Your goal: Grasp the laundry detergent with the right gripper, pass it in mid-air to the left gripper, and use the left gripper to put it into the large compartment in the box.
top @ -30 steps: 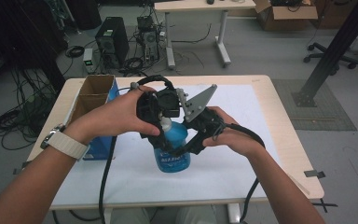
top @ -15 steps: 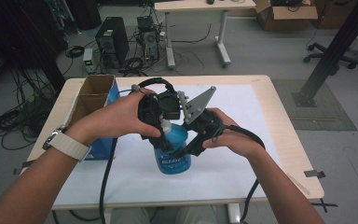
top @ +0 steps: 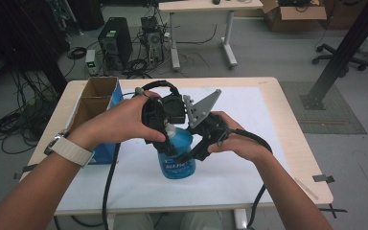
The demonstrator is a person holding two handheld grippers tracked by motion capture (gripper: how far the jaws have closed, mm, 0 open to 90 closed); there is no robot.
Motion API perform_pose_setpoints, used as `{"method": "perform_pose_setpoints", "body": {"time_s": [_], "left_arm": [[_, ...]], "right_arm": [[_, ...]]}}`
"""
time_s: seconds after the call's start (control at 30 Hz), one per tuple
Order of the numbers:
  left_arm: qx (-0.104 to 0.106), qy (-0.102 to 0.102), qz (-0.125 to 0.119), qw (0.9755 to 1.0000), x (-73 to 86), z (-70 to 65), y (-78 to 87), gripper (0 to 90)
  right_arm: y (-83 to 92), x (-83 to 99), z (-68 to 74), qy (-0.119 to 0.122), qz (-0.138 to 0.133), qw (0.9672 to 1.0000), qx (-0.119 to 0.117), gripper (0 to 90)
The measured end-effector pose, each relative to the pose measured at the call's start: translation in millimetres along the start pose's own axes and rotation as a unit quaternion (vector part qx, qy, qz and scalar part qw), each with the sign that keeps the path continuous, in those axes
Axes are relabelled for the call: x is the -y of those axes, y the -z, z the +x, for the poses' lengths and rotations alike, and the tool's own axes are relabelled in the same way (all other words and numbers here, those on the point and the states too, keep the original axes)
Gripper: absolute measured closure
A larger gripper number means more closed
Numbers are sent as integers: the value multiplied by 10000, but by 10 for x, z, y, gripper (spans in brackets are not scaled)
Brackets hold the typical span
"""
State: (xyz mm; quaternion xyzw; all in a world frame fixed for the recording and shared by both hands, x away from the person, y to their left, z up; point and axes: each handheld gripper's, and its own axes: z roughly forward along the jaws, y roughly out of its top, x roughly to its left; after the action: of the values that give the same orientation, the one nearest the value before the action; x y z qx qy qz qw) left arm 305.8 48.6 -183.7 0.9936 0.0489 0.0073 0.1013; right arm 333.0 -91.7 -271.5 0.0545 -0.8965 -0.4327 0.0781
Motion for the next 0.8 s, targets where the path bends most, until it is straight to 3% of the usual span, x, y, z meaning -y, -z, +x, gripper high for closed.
{"method": "perform_pose_setpoints", "body": {"time_s": [0.27, 0.53, 0.67, 0.8], "left_arm": [[17, 160, 137, 9998, -11, -12, 32, 376], [-58, 335, 180, 9993, 54, 15, 72, 376], [-133, 479, 192, 9986, 94, 44, 98, 376], [-288, 804, 341, 9958, 122, 88, 140, 377]], "right_arm": [[-34, 13, 7, -116, -217, 9997, -36, 417], [123, 163, -14, -384, -259, 9987, 222, 223], [244, 328, -38, -685, -304, 9965, 377, 151], [355, 472, -67, -1047, -322, 9926, 525, 92]]}}
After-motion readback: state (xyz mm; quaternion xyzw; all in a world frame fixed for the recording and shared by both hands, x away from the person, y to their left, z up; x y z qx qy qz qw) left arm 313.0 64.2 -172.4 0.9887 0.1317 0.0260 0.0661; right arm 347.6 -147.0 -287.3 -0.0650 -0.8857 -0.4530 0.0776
